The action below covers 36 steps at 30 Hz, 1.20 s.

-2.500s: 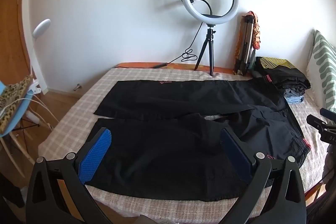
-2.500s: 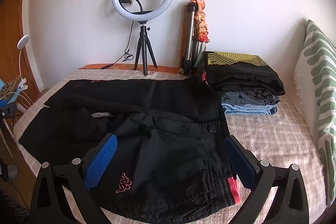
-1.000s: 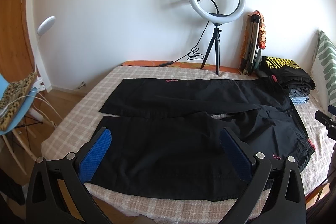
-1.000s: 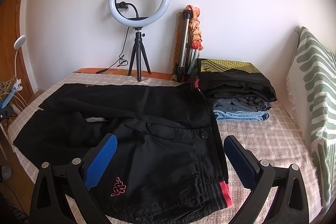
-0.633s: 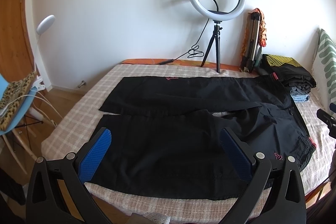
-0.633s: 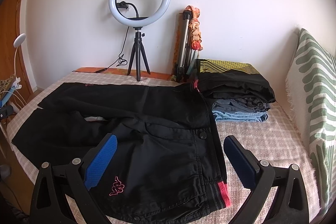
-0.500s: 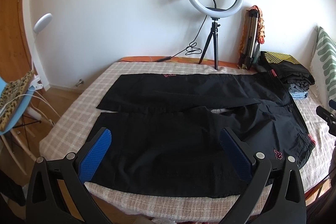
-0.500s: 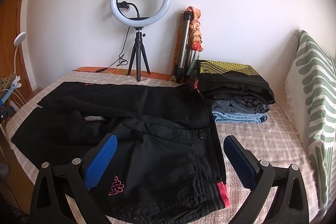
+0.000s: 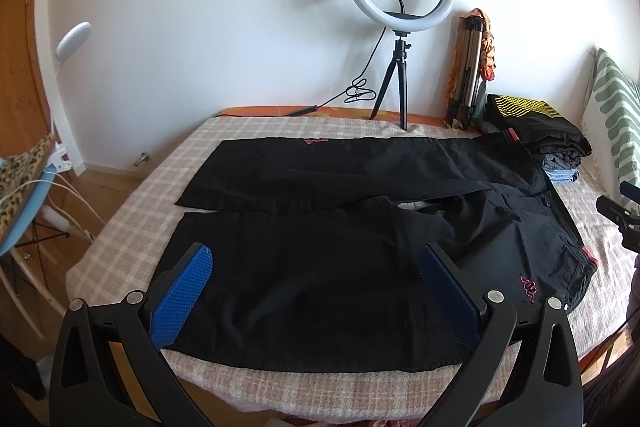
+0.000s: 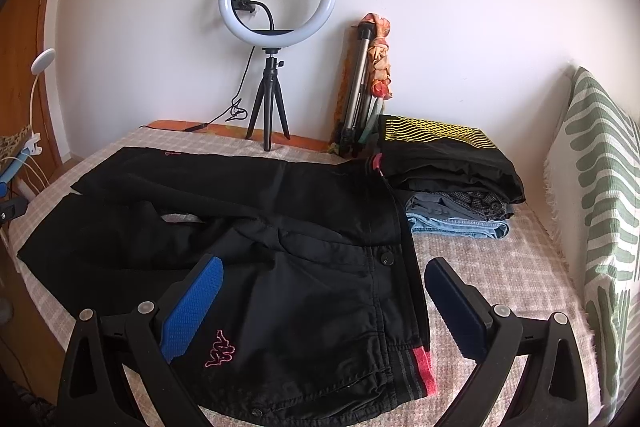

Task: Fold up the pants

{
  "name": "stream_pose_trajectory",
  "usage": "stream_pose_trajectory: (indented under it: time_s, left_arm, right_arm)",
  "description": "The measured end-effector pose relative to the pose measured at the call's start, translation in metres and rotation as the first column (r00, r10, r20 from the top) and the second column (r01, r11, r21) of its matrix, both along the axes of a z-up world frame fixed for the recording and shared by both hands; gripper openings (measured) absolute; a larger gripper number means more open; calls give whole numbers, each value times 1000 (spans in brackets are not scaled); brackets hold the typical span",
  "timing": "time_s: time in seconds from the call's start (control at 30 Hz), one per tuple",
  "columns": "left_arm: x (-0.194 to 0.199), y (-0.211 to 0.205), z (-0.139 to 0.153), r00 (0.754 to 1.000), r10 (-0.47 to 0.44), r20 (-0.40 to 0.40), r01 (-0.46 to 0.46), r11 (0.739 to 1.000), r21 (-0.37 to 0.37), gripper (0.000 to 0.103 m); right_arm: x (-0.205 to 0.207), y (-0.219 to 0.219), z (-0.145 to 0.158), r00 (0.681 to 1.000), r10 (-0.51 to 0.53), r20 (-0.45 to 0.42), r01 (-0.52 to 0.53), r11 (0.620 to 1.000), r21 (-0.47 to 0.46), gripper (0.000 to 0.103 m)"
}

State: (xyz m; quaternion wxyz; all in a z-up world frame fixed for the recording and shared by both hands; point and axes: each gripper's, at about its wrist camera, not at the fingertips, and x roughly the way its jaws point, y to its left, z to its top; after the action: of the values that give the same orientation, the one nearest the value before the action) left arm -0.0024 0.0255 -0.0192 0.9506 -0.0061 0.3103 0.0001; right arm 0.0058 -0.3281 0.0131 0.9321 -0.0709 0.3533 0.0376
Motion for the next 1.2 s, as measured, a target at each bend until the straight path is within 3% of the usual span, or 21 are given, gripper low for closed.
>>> stream_pose_trajectory:
  time_s: [0.17,0.37,0.43,0.5,0.6,0.7,0.8,0.9,1.07,1.2]
  left_arm:
    - [2,9,-5,1000,-12,-15,12,1000,-26,90]
    - [1,32,-17,998,21,-61,-23,999,-40,82]
    - [1,41,-22,996,26,-84,-29,999,-33,79]
    - [2,47,-27,994,21,-109,-23,1000,-16,73]
    - [1,56,-33,990,10,-143,-12,1000,-11,70]
    - [-2,66,-41,982,-1,-188,-4,1000,-24,67]
    - [-5,80,-49,976,9,-219,-20,999,-48,63]
    - [-8,98,-57,969,45,-244,-68,994,-87,62]
    - [-12,122,-67,953,100,-286,-136,984,-112,62]
    - [-14,134,-70,948,118,-296,-160,980,-119,62]
  right_arm:
    - [0,3,-6,998,61,-16,-61,997,38,101]
    - [-2,27,-27,965,250,-78,-243,966,88,100]
    - [-8,44,-36,941,323,-99,-319,946,56,100]
    - [-14,65,-48,903,406,-143,-405,914,35,92]
    - [-22,91,-67,821,522,-231,-528,848,39,83]
    - [-34,113,-87,748,594,-297,-618,786,18,82]
    - [-41,125,-104,693,624,-362,-668,744,2,78]
    - [-42,133,-118,671,619,-407,-682,731,-12,76]
    - [-32,137,-121,677,608,-414,-669,744,-2,75]
    - [-24,141,-122,645,636,-424,-683,728,52,51]
